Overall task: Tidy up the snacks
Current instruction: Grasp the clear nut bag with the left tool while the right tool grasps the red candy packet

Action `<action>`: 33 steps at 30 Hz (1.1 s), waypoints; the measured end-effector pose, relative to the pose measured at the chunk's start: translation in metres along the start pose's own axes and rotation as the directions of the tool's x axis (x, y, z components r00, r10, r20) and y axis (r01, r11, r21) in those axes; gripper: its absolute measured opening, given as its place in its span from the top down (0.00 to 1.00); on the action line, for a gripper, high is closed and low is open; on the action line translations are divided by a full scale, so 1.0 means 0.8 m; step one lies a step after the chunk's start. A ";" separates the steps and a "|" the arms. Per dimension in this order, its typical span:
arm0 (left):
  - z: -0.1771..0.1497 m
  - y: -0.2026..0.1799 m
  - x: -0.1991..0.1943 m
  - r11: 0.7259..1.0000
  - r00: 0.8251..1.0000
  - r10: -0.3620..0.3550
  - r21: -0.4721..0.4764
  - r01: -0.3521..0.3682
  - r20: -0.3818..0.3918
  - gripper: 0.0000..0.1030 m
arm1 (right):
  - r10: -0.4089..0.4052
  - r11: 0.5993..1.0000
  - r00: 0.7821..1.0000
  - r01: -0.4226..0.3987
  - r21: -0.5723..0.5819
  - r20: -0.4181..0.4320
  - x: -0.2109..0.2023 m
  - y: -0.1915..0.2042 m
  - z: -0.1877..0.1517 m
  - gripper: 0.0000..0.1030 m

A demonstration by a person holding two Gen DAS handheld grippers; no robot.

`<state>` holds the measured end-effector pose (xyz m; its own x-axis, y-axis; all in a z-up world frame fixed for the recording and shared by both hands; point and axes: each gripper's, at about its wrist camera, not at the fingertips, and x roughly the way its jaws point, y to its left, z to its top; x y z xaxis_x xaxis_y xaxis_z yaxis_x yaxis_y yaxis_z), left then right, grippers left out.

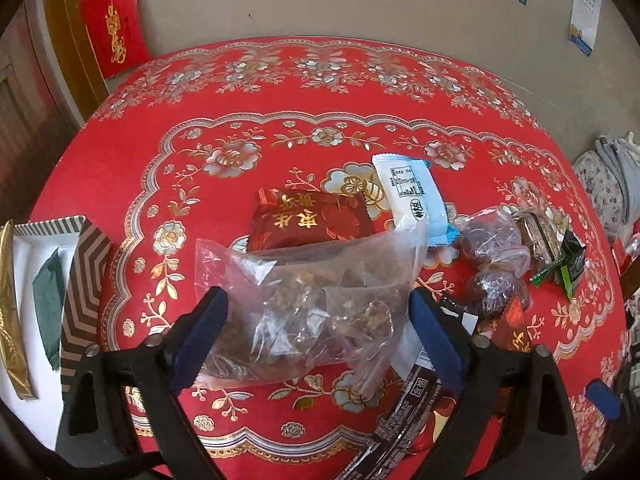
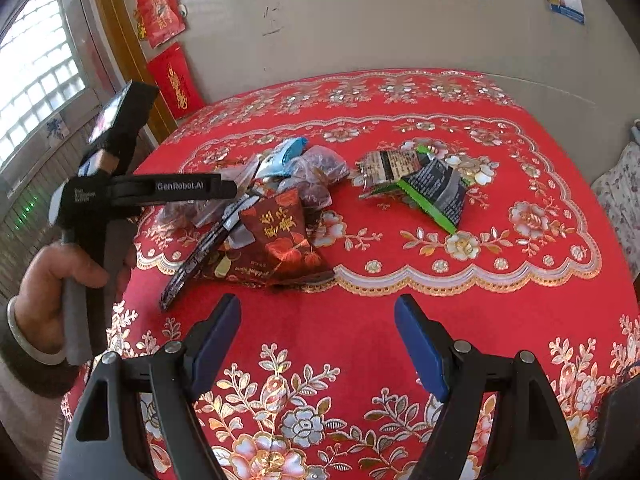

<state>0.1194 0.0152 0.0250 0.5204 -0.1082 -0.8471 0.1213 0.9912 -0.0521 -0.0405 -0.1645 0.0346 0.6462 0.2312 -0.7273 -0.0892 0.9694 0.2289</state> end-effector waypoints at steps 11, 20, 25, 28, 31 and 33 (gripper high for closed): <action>-0.013 0.011 -0.030 0.999 0.999 -0.032 0.020 0.031 0.041 0.56 | 0.008 0.993 0.996 -0.018 -0.121 -0.085 0.060 0.017 0.056 0.23; -0.037 0.027 -0.065 0.999 0.997 -0.051 0.003 0.051 0.060 0.57 | 0.013 0.990 0.990 -0.032 -0.138 -0.137 0.099 0.025 0.054 0.64; -0.052 0.026 -0.087 1.000 0.995 -0.029 0.014 0.028 0.100 0.57 | -0.007 0.989 0.994 -0.010 -0.150 -0.113 0.090 0.029 0.043 0.65; -0.064 0.023 -0.100 1.000 0.992 -0.018 0.022 0.016 0.124 0.57 | -0.016 0.988 0.997 0.004 -0.152 -0.081 0.075 0.030 0.039 0.65; -0.074 0.021 -0.109 1.000 0.990 -0.019 0.027 0.016 0.138 0.57 | -0.012 0.991 0.998 0.004 -0.137 -0.056 0.059 0.032 0.031 0.65; -0.080 0.019 -0.113 1.000 0.990 -0.016 0.026 0.012 0.143 0.57 | -0.014 0.991 0.999 0.008 -0.136 -0.047 0.051 0.037 0.024 0.65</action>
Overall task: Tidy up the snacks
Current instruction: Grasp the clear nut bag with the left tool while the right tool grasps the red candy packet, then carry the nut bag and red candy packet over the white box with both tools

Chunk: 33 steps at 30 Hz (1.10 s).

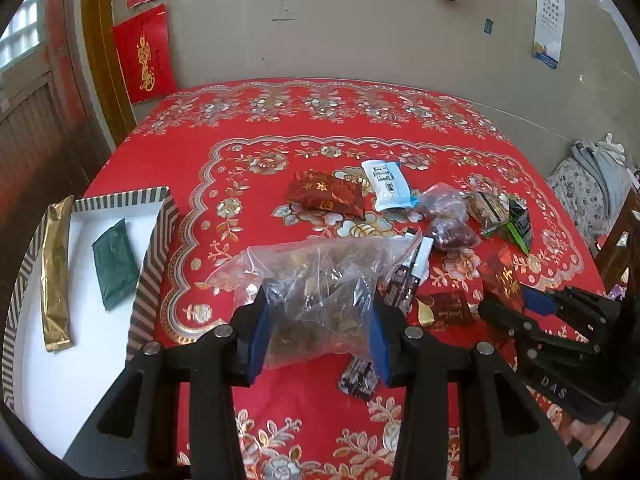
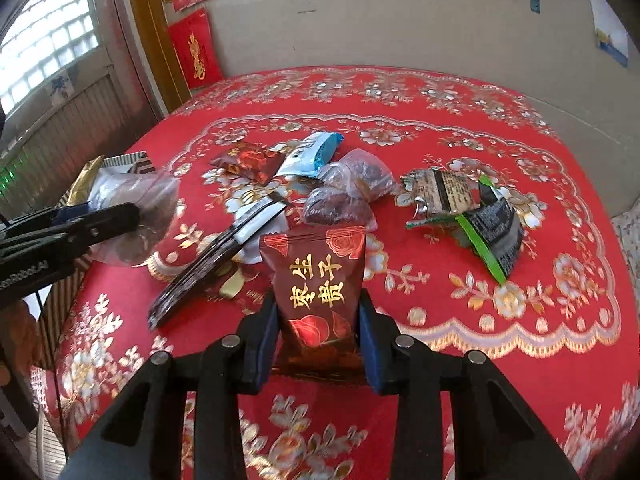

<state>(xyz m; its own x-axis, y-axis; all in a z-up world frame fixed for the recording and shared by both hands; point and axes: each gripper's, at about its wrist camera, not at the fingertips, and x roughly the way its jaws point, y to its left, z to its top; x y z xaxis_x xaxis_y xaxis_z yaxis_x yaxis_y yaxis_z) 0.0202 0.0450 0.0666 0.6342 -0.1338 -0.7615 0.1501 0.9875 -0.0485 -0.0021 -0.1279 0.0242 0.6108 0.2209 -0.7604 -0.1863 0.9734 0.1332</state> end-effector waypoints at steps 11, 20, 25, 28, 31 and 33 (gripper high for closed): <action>-0.025 -0.013 -0.020 1.000 0.999 0.022 0.016 -0.022 0.040 0.57 | -0.031 0.999 0.997 0.030 0.022 0.070 -0.031 0.029 -0.013 0.65; -0.035 -0.014 -0.030 0.999 0.999 0.020 0.026 -0.021 0.047 0.57 | -0.047 0.999 0.995 0.045 0.024 0.087 -0.034 0.041 -0.009 0.65; -0.037 -0.017 -0.033 0.999 0.999 0.016 0.035 -0.018 0.052 0.57 | -0.066 0.998 0.994 0.064 0.030 0.089 -0.034 0.043 -0.009 0.65; -0.039 -0.020 -0.034 0.999 0.999 0.010 0.043 -0.012 0.049 0.57 | -0.077 0.996 0.993 0.074 0.045 0.090 -0.035 0.042 -0.009 0.65; -0.039 -0.021 -0.035 0.999 0.999 0.006 0.046 -0.008 0.051 0.57 | -0.082 0.996 0.993 0.078 0.044 0.088 -0.035 0.043 -0.009 0.65; -0.039 -0.022 -0.035 0.999 0.999 0.005 0.046 -0.007 0.051 0.57 | -0.088 0.996 0.992 0.085 0.040 0.088 -0.036 0.044 -0.008 0.65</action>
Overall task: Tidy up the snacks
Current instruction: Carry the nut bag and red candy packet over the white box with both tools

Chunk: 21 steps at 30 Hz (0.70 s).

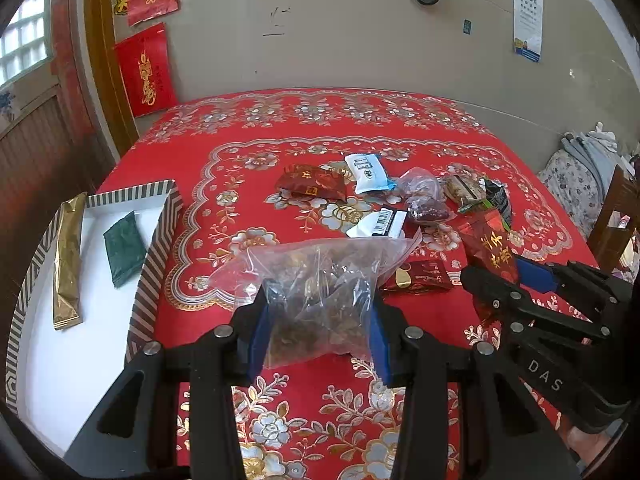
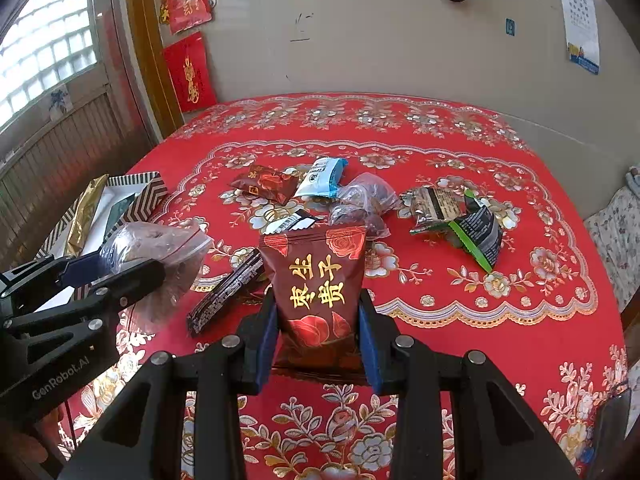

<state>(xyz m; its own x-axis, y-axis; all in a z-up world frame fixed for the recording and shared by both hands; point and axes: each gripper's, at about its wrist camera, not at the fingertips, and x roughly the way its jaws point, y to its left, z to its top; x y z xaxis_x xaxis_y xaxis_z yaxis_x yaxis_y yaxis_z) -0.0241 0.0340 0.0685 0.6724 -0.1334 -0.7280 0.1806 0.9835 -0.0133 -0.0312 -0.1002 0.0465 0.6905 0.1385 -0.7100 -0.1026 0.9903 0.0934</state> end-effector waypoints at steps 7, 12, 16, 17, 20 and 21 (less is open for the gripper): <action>0.000 0.005 -0.005 1.000 1.000 0.001 -0.005 -0.001 0.006 0.57 | 0.004 1.000 1.000 -0.004 -0.010 0.008 -0.003 0.009 0.004 0.65; 0.002 0.019 -0.016 1.000 1.000 0.015 -0.010 -0.015 0.020 0.57 | 0.022 0.999 1.000 -0.021 -0.032 0.016 -0.004 0.025 0.012 0.65; 0.003 0.039 -0.026 0.999 0.999 0.034 -0.024 -0.034 0.033 0.57 | 0.045 0.997 0.999 -0.043 -0.059 0.024 -0.004 0.047 0.020 0.65; 0.003 0.045 -0.028 0.999 0.999 0.040 -0.028 -0.039 0.035 0.57 | 0.052 0.996 0.998 -0.050 -0.069 0.025 -0.003 0.054 0.022 0.65; 0.002 0.067 -0.035 0.997 0.997 0.059 -0.050 -0.057 0.040 0.57 | 0.071 0.993 0.997 -0.069 -0.097 0.025 -0.001 0.077 0.028 0.65; 0.002 0.076 -0.038 0.996 0.997 0.070 -0.056 -0.067 0.043 0.57 | 0.078 0.991 0.997 -0.075 -0.107 0.025 0.000 0.084 0.030 0.65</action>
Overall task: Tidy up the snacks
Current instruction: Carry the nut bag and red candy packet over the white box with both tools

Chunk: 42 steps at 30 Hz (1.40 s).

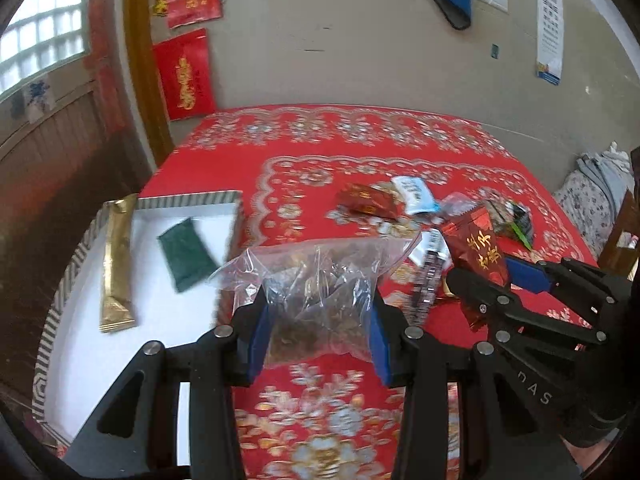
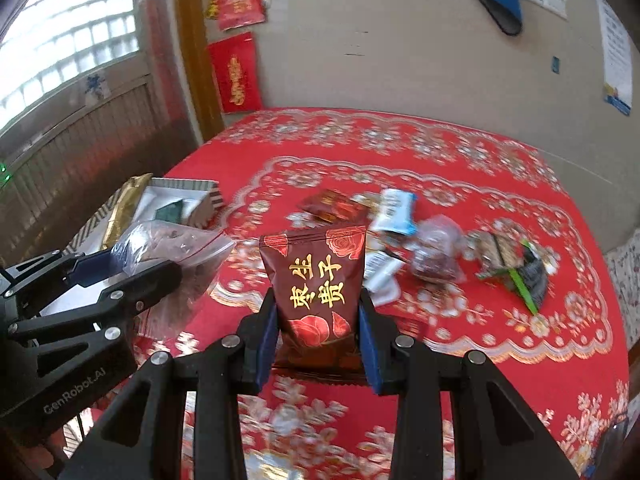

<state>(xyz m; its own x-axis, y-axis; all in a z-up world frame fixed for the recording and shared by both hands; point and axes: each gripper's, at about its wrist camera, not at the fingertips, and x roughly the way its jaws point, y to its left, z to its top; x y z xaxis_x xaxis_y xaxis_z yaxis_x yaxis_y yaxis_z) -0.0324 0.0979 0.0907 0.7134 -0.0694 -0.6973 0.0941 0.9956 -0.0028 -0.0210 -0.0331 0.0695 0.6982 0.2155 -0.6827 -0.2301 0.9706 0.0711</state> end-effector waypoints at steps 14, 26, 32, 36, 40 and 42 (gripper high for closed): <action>-0.011 0.112 -0.021 0.989 0.994 0.108 -0.106 -0.106 0.011 0.57 | 0.099 0.987 0.995 -0.101 -0.124 -0.018 0.024 0.098 0.025 0.65; -0.035 0.195 -0.016 0.962 0.978 0.207 -0.172 -0.211 -0.041 0.57 | 0.187 0.955 0.978 -0.202 -0.216 -0.087 0.065 0.193 0.041 0.65; -0.047 0.236 -0.005 0.939 0.963 0.254 -0.215 -0.268 -0.090 0.57 | 0.202 0.940 0.966 -0.237 -0.245 -0.159 0.104 0.234 0.043 0.65; -0.058 0.251 0.008 0.931 0.956 0.261 -0.226 -0.285 -0.133 0.57 | 0.201 0.931 0.960 -0.250 -0.265 -0.196 0.125 0.253 0.038 0.65; -0.067 0.256 0.017 0.929 0.956 0.249 -0.242 -0.281 -0.155 0.54 | 0.204 0.927 0.952 -0.262 -0.267 -0.227 0.137 0.259 0.029 0.65; -0.068 0.255 0.018 0.926 0.956 0.249 -0.250 -0.282 -0.157 0.53 | 0.201 0.925 0.950 -0.264 -0.272 -0.238 0.141 0.261 0.025 0.64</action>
<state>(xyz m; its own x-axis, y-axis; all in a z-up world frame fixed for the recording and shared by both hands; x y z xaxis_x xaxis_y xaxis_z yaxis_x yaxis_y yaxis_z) -0.0410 0.3037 0.0408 0.5961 0.1912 -0.7798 -0.2875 0.9577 0.0151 0.0234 0.1959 0.0223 0.4556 0.3746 -0.8075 -0.5815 0.8121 0.0486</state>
